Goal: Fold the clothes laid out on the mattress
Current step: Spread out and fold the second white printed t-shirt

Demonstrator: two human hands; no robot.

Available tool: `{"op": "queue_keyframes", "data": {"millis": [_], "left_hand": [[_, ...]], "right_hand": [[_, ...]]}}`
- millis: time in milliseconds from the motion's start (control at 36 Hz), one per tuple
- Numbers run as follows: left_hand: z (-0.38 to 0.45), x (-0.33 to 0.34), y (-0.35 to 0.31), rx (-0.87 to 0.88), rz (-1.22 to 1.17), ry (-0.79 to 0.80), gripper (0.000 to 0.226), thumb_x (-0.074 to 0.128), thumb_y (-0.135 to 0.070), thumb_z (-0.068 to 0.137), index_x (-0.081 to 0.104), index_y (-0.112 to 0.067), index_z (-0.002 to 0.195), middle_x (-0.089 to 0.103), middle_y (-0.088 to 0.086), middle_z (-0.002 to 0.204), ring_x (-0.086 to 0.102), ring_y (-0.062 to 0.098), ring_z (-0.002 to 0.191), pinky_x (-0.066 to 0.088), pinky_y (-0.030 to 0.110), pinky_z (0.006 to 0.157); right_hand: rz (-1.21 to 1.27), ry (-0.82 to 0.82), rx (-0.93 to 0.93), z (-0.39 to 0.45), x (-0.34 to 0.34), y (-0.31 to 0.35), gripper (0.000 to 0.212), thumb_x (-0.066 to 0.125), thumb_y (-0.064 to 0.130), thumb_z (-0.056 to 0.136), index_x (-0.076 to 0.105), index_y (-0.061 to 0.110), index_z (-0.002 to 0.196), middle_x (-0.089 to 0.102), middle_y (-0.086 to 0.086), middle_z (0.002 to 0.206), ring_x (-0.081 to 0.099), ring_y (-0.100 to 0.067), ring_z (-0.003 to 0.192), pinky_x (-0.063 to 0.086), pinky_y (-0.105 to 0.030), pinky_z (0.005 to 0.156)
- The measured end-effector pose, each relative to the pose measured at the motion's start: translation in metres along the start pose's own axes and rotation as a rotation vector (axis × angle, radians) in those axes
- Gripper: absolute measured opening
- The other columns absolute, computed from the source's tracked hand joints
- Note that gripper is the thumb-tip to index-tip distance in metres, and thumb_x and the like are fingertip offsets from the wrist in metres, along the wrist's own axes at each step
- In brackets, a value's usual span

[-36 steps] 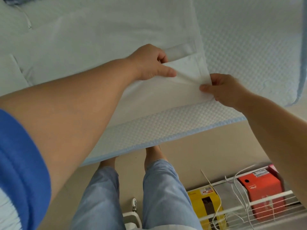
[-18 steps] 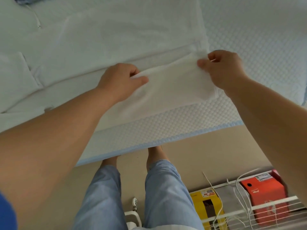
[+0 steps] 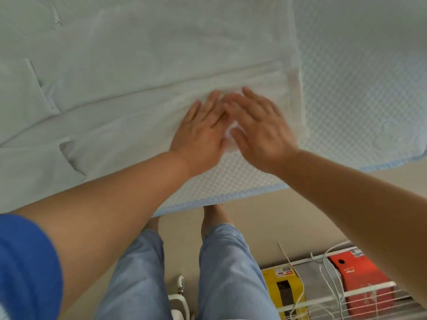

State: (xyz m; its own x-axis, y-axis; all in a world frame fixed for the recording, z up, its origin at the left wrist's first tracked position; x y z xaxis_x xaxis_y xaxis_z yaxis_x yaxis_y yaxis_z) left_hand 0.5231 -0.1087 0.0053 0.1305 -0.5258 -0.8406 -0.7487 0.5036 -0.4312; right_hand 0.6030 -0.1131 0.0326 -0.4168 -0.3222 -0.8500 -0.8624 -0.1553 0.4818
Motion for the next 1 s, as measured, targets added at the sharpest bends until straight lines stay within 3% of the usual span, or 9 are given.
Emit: {"op": "queue_keyframes", "data": {"millis": [56, 83, 222, 278, 361, 472, 639, 833, 1000], "left_hand": [[0.0, 0.016, 0.014, -0.069, 0.098, 0.065, 0.079, 0.044, -0.047, 0.091, 0.005, -0.014, 0.15, -0.003, 0.003, 0.158, -0.008, 0.018, 0.145, -0.015, 0.035, 0.112], [0.0, 0.018, 0.022, -0.094, 0.14, 0.064, 0.084, 0.041, -0.055, 0.087, 0.002, -0.014, 0.15, -0.006, 0.003, 0.158, -0.01, 0.018, 0.144, -0.018, 0.035, 0.111], [-0.013, 0.012, 0.043, -0.142, 0.191, 0.066, 0.088, 0.033, -0.063, 0.084, 0.003, -0.012, 0.15, -0.007, 0.007, 0.158, -0.01, 0.021, 0.144, -0.018, 0.035, 0.11], [-0.022, -0.001, 0.045, -0.159, 0.121, 0.02, 0.08, 0.036, -0.055, 0.088, 0.015, -0.007, 0.149, 0.004, 0.011, 0.158, -0.001, 0.024, 0.145, -0.009, 0.038, 0.113], [-0.048, -0.032, 0.058, -0.211, 0.015, -0.109, 0.064, 0.044, -0.038, 0.084, 0.043, -0.003, 0.138, 0.036, 0.017, 0.147, 0.024, 0.032, 0.14, 0.012, 0.044, 0.112], [-0.102, -0.06, 0.106, -0.357, 0.034, -0.176, 0.045, 0.054, -0.018, 0.074, 0.062, -0.003, 0.116, 0.061, 0.018, 0.117, 0.05, 0.038, 0.12, 0.032, 0.048, 0.098], [-0.178, -0.082, 0.187, -0.613, 0.031, -0.162, 0.048, 0.048, -0.024, 0.078, 0.059, -0.004, 0.12, 0.059, 0.02, 0.117, 0.052, 0.038, 0.113, 0.033, 0.045, 0.096], [-0.221, -0.092, 0.246, -0.631, -0.015, -0.126, 0.051, 0.045, -0.027, 0.078, 0.061, -0.003, 0.121, 0.06, 0.023, 0.118, 0.055, 0.039, 0.11, 0.04, 0.046, 0.096], [-0.23, -0.081, 0.29, -0.595, 0.017, -0.039, 0.051, 0.066, -0.046, 0.077, 0.062, -0.016, 0.119, 0.058, 0.014, 0.116, 0.049, 0.033, 0.112, 0.03, 0.04, 0.099]], "right_hand": [[-0.146, 0.142, 0.096, -0.001, 0.022, -0.025, 0.058, 0.03, 0.043, 0.097, 0.021, 0.02, 0.149, 0.013, -0.004, 0.157, 0.002, -0.018, 0.144, -0.007, -0.038, 0.114], [-0.209, 0.151, 0.157, -0.002, 0.024, -0.043, 0.06, 0.024, 0.049, 0.096, 0.013, 0.025, 0.15, 0.005, -0.001, 0.158, -0.004, -0.016, 0.144, -0.012, -0.038, 0.112], [-0.313, 0.166, 0.378, -0.027, 0.012, -0.102, 0.075, 0.017, 0.065, 0.089, 0.003, 0.025, 0.15, -0.001, -0.002, 0.158, -0.004, -0.023, 0.145, -0.011, -0.042, 0.113], [-0.332, 0.187, 0.391, -0.032, 0.009, -0.1, 0.077, 0.016, 0.064, 0.089, 0.001, 0.022, 0.151, -0.004, -0.003, 0.158, -0.007, -0.024, 0.145, -0.014, -0.042, 0.112], [-0.301, 0.155, 0.39, -0.026, 0.0, -0.079, 0.077, 0.026, 0.055, 0.09, 0.006, 0.012, 0.15, -0.004, -0.009, 0.158, -0.009, -0.027, 0.144, -0.016, -0.041, 0.111], [-0.205, 0.136, 0.295, -0.011, 0.003, -0.017, 0.066, 0.041, 0.043, 0.091, 0.027, 0.01, 0.146, 0.014, -0.012, 0.156, 0.002, -0.029, 0.144, -0.001, -0.043, 0.112], [-0.032, 0.178, 0.163, 0.022, 0.035, 0.079, 0.054, 0.052, 0.033, 0.09, 0.042, 0.01, 0.138, 0.036, -0.01, 0.145, 0.026, -0.029, 0.134, 0.019, -0.041, 0.106], [0.049, 0.22, 0.082, 0.062, 0.072, 0.161, 0.047, 0.052, 0.028, 0.091, 0.046, 0.009, 0.133, 0.042, -0.009, 0.136, 0.039, -0.026, 0.123, 0.031, -0.033, 0.102], [0.105, 0.261, 0.117, 0.095, 0.102, 0.206, 0.045, 0.05, 0.032, 0.093, 0.043, 0.016, 0.135, 0.037, -0.001, 0.136, 0.056, -0.024, 0.103, 0.034, -0.025, 0.076]]}}
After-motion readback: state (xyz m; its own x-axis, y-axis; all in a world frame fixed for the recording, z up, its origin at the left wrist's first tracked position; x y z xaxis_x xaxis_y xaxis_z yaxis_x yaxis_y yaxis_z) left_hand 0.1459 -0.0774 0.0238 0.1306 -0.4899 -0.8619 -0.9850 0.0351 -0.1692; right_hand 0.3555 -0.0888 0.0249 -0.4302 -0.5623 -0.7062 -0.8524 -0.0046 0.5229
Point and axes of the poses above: each hand's wrist, its own z-axis towards the middle knuckle, its own x-axis out of the palm, y = z × x, the point moved 9 cm from there along z, towards the middle knuckle
